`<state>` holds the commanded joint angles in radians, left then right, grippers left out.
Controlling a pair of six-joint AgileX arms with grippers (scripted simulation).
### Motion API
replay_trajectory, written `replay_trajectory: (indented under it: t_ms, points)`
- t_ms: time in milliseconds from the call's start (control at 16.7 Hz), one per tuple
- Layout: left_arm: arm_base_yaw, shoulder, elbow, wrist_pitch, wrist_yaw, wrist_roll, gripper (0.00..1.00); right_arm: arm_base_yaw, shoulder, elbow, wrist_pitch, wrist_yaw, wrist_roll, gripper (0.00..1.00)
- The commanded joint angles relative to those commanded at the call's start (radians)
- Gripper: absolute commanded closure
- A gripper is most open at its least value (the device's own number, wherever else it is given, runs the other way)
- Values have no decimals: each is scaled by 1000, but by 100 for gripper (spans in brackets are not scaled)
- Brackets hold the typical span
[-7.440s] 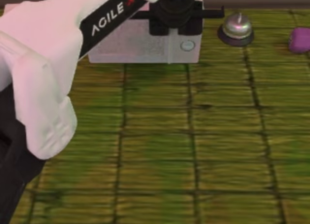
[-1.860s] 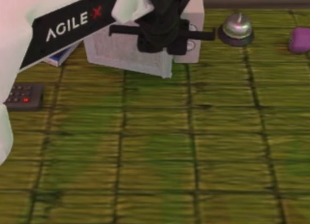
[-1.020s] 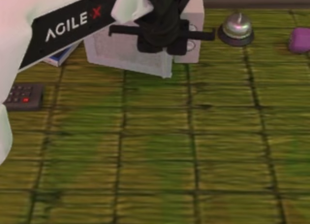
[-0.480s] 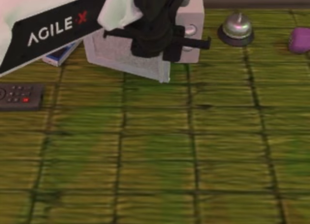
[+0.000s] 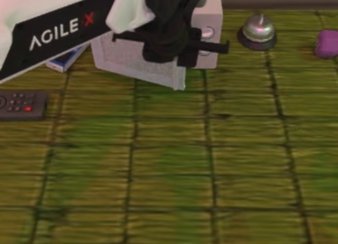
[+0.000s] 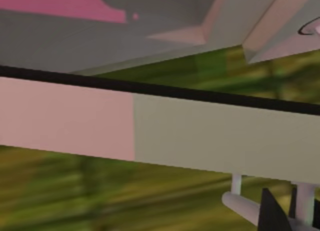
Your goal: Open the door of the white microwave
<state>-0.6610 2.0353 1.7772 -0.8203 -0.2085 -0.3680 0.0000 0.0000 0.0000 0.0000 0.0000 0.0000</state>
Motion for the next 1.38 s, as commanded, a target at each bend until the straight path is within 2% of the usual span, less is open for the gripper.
replay_trajectory:
  t_ms: [840,1380]
  points:
    - [0,0,0,0,0,0,100,0,0,0,0,0,0,0]
    - [14,-75,-110,51,47,90,100,0,0,0,0,0,0,0]
